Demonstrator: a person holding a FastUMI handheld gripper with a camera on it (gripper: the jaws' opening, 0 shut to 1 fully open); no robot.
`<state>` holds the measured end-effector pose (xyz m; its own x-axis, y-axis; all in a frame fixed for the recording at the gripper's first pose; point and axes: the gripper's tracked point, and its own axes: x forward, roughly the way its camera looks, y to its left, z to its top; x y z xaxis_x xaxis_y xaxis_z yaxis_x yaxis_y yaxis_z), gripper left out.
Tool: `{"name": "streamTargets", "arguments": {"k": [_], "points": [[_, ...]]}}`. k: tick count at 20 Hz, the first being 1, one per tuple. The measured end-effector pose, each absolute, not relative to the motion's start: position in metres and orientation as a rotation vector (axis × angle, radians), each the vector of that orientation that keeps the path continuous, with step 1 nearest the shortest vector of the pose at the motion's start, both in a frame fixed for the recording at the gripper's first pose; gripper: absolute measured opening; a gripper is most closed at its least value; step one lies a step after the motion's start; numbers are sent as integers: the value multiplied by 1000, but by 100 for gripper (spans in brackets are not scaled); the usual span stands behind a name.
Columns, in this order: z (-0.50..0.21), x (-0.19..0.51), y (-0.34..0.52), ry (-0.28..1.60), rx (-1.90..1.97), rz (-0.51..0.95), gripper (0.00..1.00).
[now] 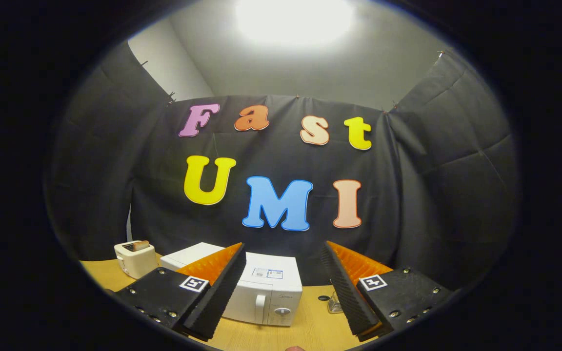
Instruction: Open the microwave, put the food inside, and close the microwave door.
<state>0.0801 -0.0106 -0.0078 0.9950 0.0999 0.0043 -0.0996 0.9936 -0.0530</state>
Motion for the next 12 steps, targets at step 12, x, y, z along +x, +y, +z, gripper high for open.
{"name": "streamTargets", "arguments": {"k": [12], "points": [[-104, 136, 10, 166, 22, 183, 97]]}}
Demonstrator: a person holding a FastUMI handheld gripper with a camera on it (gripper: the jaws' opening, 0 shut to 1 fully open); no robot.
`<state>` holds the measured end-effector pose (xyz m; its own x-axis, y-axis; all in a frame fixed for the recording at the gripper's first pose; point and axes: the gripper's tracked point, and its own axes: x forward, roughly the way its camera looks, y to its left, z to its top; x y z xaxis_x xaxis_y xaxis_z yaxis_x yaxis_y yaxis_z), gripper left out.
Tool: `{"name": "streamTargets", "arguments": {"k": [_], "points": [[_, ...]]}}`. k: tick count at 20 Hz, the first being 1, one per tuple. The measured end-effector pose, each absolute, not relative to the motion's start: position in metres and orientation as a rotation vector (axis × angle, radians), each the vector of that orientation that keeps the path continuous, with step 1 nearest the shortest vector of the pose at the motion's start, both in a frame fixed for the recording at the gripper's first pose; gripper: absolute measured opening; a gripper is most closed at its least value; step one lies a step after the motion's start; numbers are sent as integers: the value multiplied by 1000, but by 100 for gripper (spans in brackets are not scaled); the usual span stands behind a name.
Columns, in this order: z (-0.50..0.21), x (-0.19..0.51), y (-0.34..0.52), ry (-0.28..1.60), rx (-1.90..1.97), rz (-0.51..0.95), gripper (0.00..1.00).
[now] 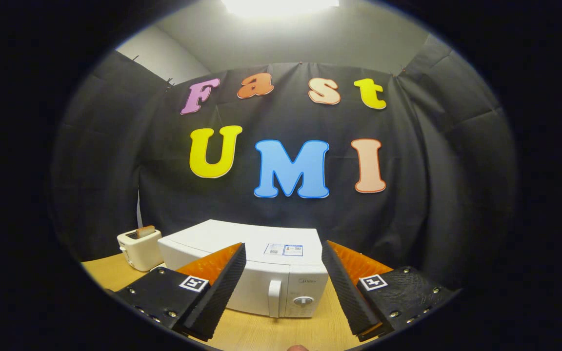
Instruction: Open the microwave, put the food inside, and close the microwave door.
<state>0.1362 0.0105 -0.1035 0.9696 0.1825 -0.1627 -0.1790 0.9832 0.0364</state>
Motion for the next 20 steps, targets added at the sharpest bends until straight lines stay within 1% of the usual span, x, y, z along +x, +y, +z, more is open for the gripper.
{"name": "streamTargets", "arguments": {"k": [7, 20], "points": [[-147, 161, 21, 229, 16, 204, 97], [-240, 183, 32, 400, 19, 172, 97]]}}
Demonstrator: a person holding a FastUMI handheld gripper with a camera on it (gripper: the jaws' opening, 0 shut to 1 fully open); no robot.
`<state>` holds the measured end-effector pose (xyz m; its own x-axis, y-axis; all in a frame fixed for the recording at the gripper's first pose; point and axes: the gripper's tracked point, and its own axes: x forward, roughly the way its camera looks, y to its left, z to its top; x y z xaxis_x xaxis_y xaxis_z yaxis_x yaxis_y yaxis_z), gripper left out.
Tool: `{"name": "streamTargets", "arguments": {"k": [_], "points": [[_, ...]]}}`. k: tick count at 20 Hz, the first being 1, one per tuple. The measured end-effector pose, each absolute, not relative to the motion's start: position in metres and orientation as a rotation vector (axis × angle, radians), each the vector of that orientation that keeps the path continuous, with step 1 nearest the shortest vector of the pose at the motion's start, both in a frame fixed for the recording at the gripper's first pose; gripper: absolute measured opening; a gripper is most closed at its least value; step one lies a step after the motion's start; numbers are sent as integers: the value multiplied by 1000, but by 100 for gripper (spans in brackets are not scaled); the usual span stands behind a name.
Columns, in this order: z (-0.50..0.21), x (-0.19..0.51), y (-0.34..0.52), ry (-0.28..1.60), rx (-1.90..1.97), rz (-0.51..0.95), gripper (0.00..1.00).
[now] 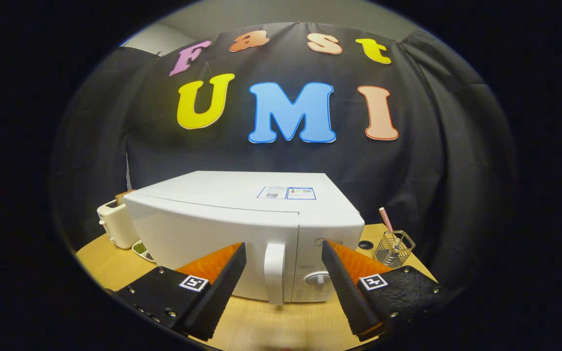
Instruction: Open the microwave, put the food inside, and close the microwave door.
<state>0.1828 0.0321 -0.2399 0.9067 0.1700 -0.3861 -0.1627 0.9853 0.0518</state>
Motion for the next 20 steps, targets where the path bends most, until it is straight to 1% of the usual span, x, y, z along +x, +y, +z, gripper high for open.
{"name": "streamTargets", "arguments": {"k": [9, 10, 11, 12, 13, 14, 15, 16, 17, 18, 19, 20], "points": [[-286, 181, 40, 496, 2, 179, 97], [-289, 181, 42, 504, 1, 181, 97], [-291, 181, 43, 512, -4, 180, 94], [-295, 181, 44, 519, -4, 182, 82], [-297, 181, 45, 526, -4, 180, 78], [-299, 181, 46, 531, -2, 177, 71], [-300, 182, 47, 537, 5, 175, 65], [-301, 182, 47, 543, 13, 173, 56], [-301, 183, 47, 548, 20, 165, 50], [-302, 182, 50, 556, 36, 172, 39], [-303, 185, 49, 561, 37, 157, 38], [-304, 184, 50, 568, 43, 161, 29]]}}
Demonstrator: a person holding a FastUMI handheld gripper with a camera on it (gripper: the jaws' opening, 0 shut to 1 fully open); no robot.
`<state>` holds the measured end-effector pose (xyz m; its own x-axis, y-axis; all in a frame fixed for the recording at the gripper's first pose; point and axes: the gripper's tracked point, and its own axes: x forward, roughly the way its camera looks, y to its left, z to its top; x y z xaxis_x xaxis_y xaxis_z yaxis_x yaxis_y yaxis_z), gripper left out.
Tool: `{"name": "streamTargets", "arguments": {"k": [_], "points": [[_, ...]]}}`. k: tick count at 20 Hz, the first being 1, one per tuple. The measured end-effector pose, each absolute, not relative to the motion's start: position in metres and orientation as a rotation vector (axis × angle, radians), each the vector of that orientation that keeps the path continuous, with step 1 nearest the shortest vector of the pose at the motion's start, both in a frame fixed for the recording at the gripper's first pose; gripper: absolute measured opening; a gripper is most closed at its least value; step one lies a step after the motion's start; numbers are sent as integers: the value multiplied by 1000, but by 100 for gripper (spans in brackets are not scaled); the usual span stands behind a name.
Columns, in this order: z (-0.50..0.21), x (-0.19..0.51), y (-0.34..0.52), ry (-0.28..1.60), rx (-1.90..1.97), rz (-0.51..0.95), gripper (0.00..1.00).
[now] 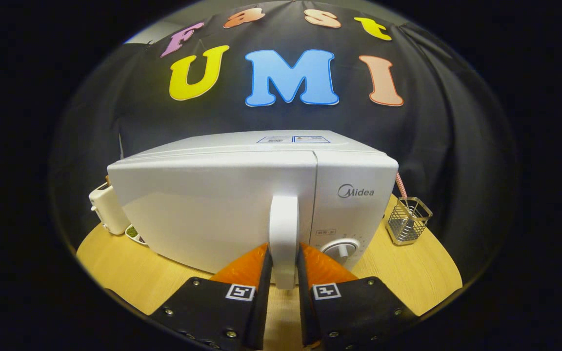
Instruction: Open the microwave, put the food inside, and close the microwave door.
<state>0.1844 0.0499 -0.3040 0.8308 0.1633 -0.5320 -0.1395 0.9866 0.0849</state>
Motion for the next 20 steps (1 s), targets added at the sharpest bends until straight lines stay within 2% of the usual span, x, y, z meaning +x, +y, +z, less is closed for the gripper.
{"name": "streamTargets", "arguments": {"k": [3, 4, 6, 18, 20], "points": [[-300, 181, 50, 577, 21, 165, 25], [-303, 181, 48, 580, 11, 165, 16], [-303, 181, 48, 592, 18, 163, 9], [-303, 176, 49, 681, -35, 155, 9], [-301, 157, 51, 690, -56, 176, 9]]}}
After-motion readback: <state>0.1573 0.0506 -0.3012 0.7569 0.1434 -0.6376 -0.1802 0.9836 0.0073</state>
